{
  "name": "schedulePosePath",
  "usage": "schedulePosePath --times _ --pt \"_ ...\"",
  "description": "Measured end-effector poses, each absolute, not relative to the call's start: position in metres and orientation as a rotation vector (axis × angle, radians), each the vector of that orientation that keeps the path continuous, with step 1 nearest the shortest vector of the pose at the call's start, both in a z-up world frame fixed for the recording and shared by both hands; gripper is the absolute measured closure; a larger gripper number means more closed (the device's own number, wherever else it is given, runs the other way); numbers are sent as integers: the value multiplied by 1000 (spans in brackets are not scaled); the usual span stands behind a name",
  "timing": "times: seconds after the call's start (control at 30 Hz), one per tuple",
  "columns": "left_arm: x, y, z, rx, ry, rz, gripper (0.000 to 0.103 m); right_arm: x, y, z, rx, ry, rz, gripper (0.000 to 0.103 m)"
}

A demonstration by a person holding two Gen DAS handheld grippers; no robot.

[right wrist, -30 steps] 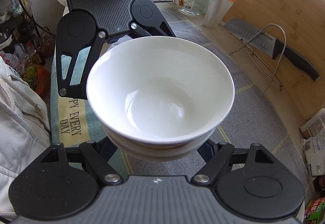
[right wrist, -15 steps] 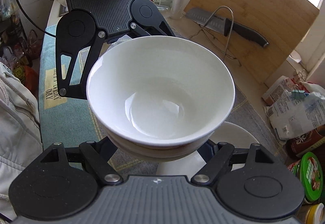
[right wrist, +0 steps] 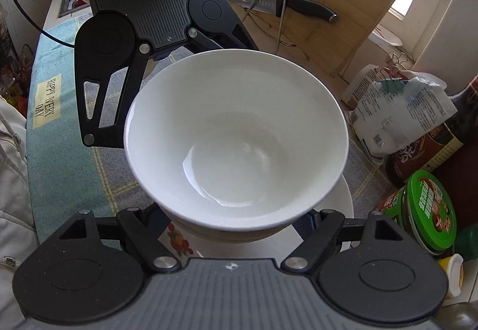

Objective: Organize plates and bowls
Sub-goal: 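Lift and carry the bowl stack with both tools toward the flower-print plates, then lower the bowl stack onto the plates and open both tools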

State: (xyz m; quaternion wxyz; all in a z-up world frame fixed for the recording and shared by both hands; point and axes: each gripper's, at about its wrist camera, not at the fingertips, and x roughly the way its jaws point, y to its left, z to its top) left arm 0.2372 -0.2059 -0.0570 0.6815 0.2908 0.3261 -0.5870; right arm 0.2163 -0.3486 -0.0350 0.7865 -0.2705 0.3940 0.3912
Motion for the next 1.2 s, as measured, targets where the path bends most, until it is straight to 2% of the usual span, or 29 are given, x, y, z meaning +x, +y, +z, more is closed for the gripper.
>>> schedulePosePath --times 1.0,1.07,1.13,1.2 --pt "270 -223 -82 581 803 -1326 22 237 -370 -50 -559 900 810 17" --pt "268 -223 -82 587 794 -1320 22 236 -369 -52 -555 898 805 16" --pt "265 -223 -81 603 766 -1309 16 236 -369 -51 -544 892 802 5" --pt "262 -221 -78 608 741 -1302 13 236 -368 -50 -537 882 797 2"
